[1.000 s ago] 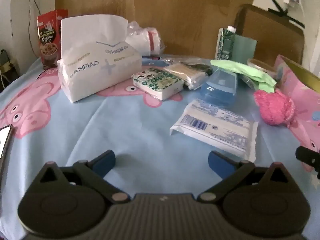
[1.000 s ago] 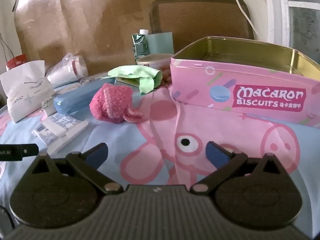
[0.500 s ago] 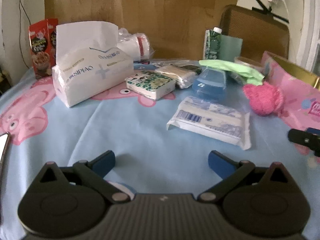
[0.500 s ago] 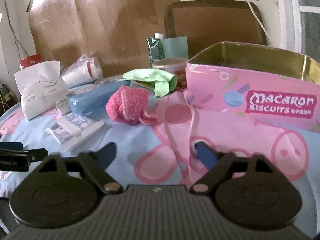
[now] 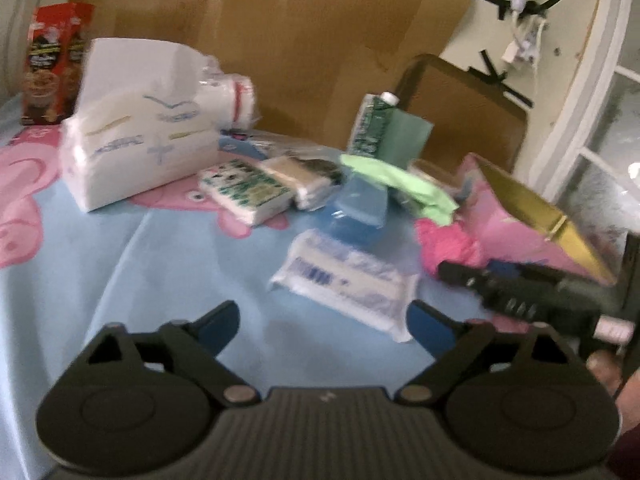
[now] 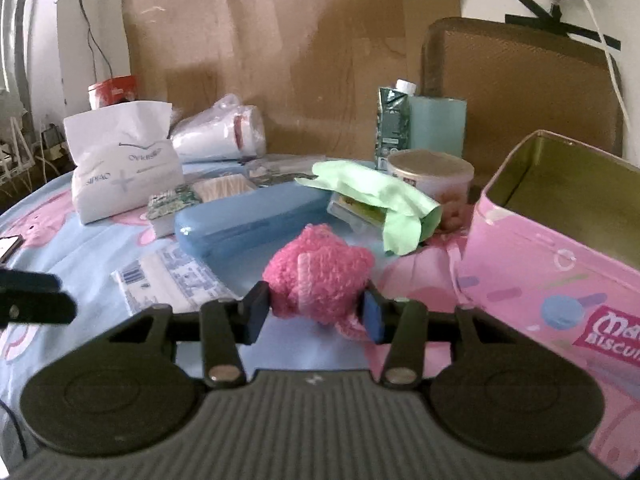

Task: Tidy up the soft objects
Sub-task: 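Carry the pink toy into the pink Macaron tin and open the right gripper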

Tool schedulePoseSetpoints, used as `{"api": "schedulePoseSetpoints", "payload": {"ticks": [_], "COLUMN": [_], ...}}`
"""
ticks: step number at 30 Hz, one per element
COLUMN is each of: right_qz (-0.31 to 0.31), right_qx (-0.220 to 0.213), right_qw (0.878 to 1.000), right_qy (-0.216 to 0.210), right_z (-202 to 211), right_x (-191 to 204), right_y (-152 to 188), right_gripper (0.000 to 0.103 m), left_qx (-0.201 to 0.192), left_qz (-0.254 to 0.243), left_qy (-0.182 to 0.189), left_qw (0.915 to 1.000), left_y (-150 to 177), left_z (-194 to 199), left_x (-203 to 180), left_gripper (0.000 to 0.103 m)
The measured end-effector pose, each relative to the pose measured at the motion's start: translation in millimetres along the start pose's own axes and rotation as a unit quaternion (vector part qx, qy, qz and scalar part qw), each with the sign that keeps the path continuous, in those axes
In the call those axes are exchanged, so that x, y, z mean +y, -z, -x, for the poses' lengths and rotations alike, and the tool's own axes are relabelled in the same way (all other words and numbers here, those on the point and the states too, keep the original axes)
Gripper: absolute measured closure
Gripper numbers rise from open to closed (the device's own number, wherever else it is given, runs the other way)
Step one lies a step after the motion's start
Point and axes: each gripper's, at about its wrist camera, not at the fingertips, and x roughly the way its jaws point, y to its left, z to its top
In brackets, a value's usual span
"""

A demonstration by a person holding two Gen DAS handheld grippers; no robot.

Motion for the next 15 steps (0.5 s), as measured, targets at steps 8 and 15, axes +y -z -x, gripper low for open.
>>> {"api": "schedulePoseSetpoints", "payload": {"ticks": [8, 15], "right_qz": [0.018, -0.008], "right_qx": [-0.013, -0.052], "right_qw": [1.000, 0.997], "right_qy": [0.009, 0.065], "right_z": [47.9, 65.8], "right_x": [17.2, -14.4], "right_y": [30.9, 32.0], "right_gripper": [0.053, 0.055], "left_qx": [0.063, 0.103], "left_qz": [-0.046, -0.081], "left_qy": [0.126, 0.196], "left_qw": [0.9889, 0.9718], "left_y": [-19.1, -22.4], "left_z": [-43.8, -83.0], "left_x": [-63.0, -121.0], "left_gripper": [0.041, 0.072]}}
